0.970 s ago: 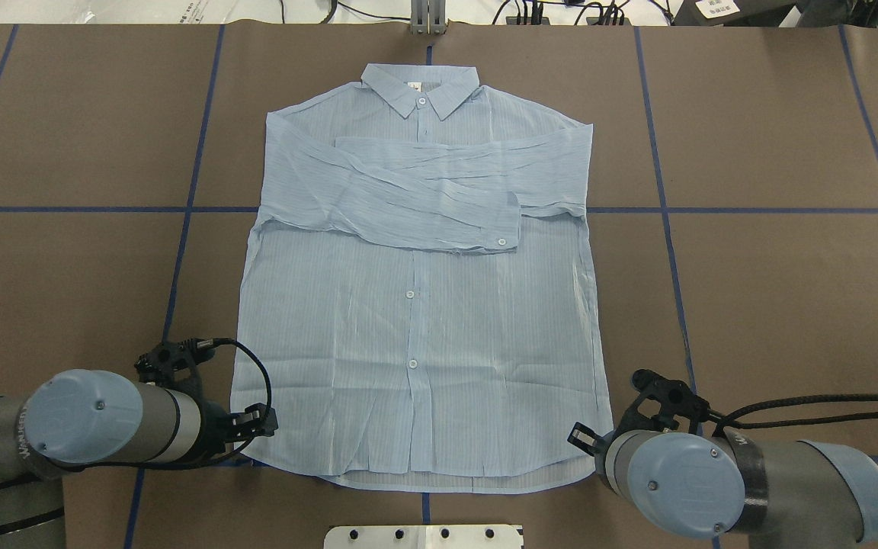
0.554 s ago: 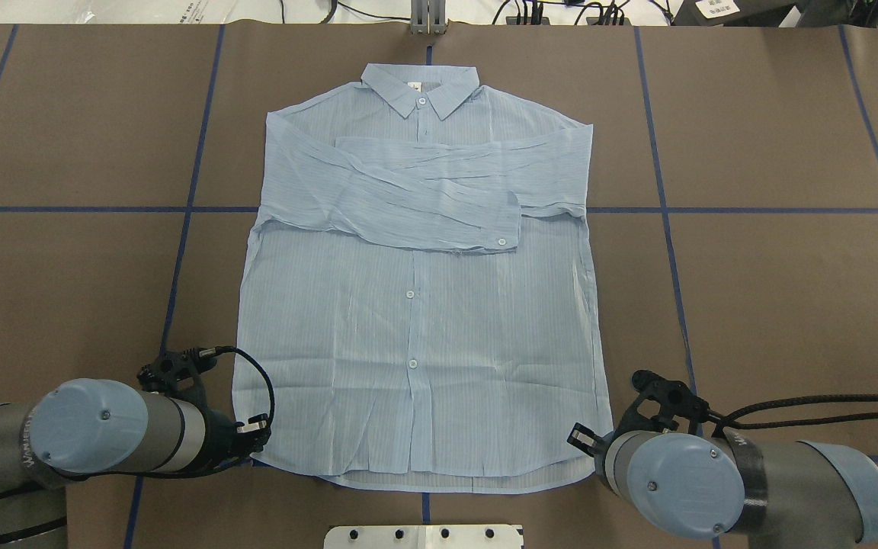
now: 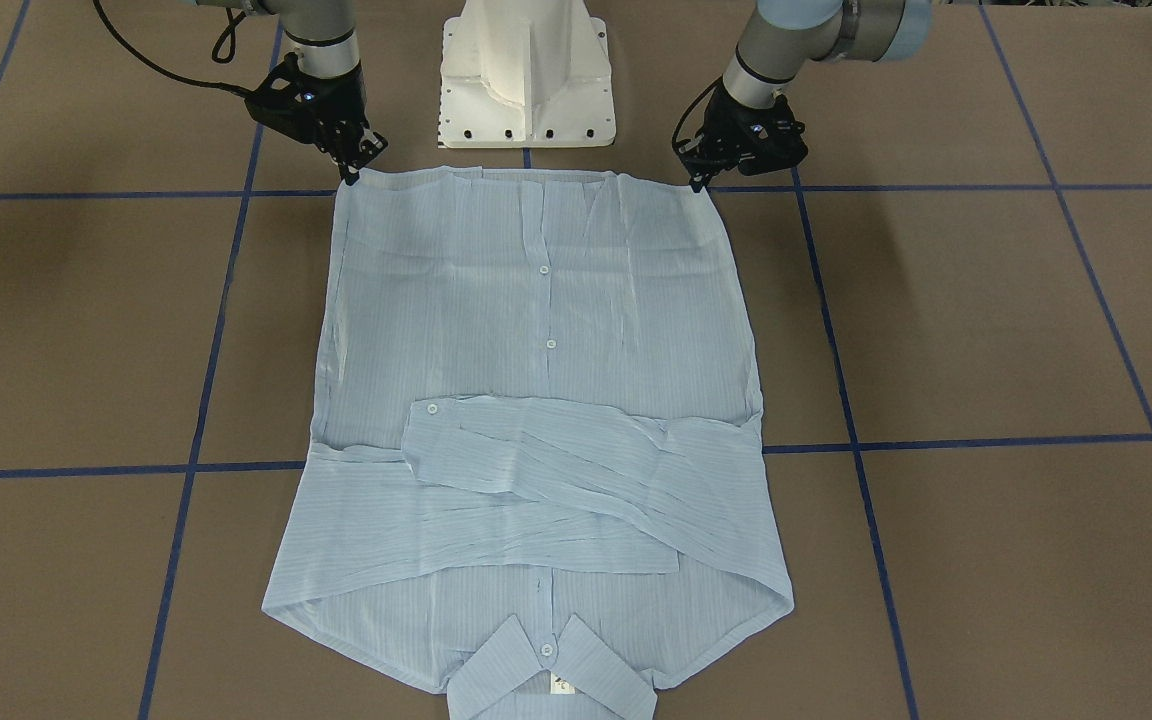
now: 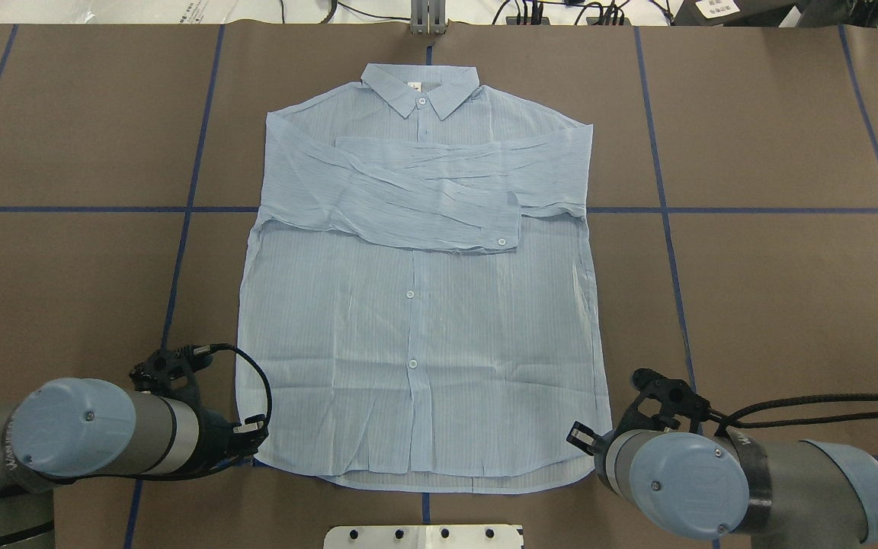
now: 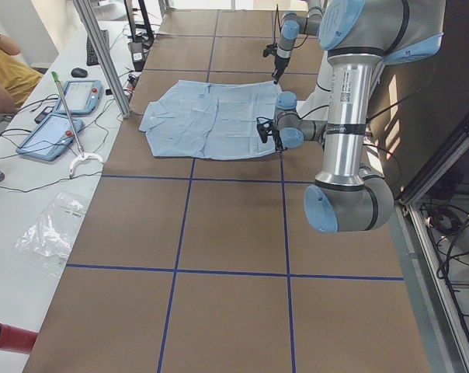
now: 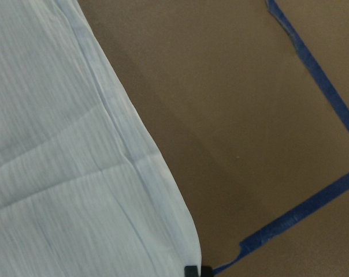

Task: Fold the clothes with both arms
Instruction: 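Position both grippers at the hem corners nearest the robot, then grasp the hem corners with both grippers and lift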

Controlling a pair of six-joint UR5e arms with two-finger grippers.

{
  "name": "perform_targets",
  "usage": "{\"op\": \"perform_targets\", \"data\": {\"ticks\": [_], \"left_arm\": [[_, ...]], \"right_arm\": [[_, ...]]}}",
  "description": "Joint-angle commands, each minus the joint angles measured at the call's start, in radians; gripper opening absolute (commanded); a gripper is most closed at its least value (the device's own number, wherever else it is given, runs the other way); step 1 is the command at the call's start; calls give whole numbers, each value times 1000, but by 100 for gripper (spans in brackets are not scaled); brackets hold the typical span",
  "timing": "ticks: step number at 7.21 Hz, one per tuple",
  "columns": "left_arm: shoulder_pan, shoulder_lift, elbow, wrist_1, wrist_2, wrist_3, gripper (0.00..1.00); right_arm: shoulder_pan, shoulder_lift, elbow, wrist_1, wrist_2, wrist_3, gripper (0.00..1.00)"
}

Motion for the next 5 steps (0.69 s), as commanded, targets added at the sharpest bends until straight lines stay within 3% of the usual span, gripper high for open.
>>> {"op": "perform_targets", "data": {"ticks": [1, 3, 4, 5], "left_arm": [[-24, -9, -97, 41, -7, -1, 0], [-168, -59, -112, 42, -34, 12, 0], [-256, -99, -100, 44, -119, 2, 0], [-312, -107, -102, 42, -134, 0, 0]], "right_arm": [[39, -1, 48, -7, -21, 7, 0], [146, 2, 97, -7, -21, 2, 0], [201, 16, 111, -7, -21, -2, 0], [261, 25, 119, -4, -18, -7, 0]]}}
